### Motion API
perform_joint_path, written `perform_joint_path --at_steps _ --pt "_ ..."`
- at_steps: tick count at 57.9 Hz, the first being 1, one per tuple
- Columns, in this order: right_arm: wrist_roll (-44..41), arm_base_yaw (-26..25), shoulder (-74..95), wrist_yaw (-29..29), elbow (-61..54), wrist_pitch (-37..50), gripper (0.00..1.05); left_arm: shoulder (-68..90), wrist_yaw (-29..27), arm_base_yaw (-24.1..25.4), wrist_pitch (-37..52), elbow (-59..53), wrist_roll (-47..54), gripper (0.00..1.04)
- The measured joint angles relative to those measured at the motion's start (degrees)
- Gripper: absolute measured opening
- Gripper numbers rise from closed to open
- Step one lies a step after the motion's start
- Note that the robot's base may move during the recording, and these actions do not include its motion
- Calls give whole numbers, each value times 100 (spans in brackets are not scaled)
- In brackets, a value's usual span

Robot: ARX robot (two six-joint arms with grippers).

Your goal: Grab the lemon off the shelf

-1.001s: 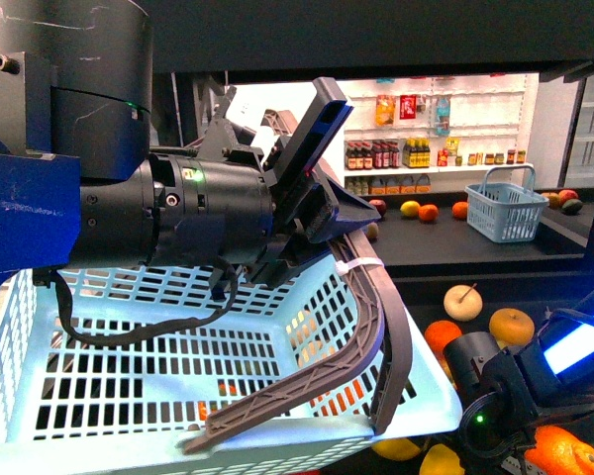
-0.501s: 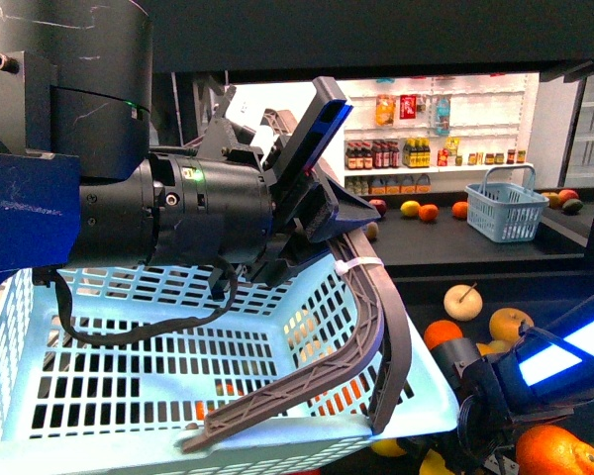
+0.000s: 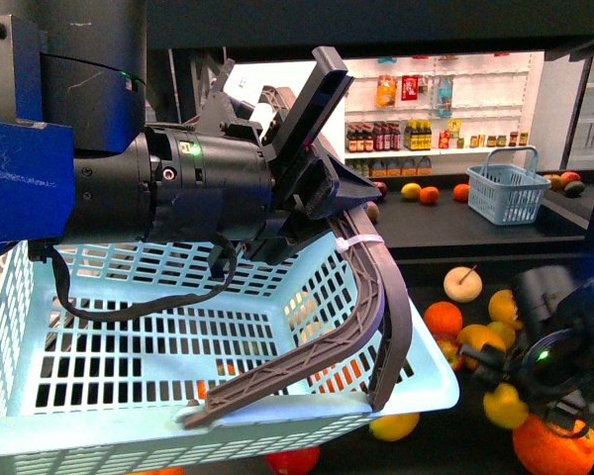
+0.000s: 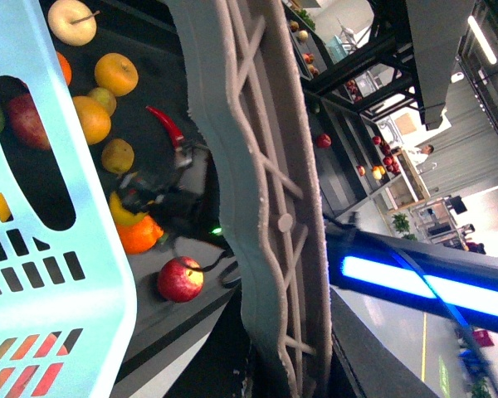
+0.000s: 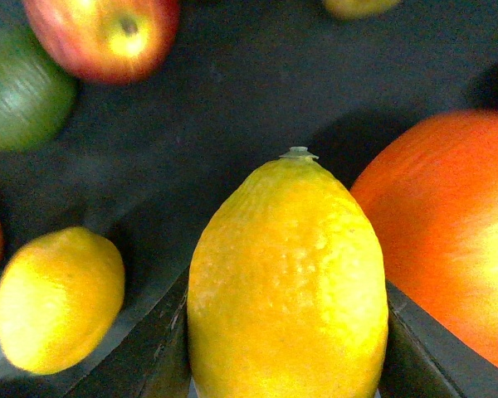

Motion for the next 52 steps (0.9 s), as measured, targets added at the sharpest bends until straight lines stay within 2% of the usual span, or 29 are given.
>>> perform_joint_path --at_steps 12,17,24,37,52 --pt "9 -114 -1812 -1091 -1104 173 49 0 2 -2 0 0 0 11" --pt "136 52 -2564 -1547 -1449 138 49 0 13 -2 0 0 0 11" --pt "398 542 -3598 -2079 -1926 83 49 0 0 0 0 0 0 11" --pt "481 1145 -3980 -2149 -2527 76 49 0 -2 0 0 0 0 11" --pt "588 1539 -3814 -2074 -2747 249 49 0 2 0 0 0 0 11"
